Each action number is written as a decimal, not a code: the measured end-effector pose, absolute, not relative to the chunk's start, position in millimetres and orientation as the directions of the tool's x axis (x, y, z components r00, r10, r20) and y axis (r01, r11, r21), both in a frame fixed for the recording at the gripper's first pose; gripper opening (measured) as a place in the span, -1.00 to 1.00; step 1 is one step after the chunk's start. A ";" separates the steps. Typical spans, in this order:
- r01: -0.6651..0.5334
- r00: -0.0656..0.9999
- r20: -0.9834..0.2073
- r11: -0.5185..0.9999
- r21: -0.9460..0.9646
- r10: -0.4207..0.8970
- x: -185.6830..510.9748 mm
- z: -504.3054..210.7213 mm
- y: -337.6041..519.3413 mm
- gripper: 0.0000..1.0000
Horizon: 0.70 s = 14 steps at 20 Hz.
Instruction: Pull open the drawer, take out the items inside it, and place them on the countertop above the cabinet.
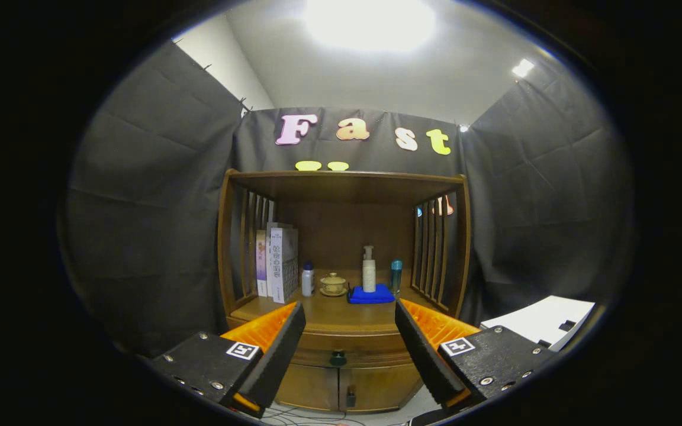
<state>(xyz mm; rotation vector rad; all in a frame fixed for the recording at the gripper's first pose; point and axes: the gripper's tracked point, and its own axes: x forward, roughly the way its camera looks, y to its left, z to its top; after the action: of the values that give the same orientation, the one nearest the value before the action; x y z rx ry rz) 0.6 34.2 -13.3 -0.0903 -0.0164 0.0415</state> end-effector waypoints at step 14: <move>-0.029 0.994 -0.108 1.000 -0.001 0.028 74.2 -107.7 37.8 0.93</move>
<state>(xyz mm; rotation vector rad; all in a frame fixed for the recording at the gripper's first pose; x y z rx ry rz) 74.2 37.8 -107.7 -0.0029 0.1082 0.0285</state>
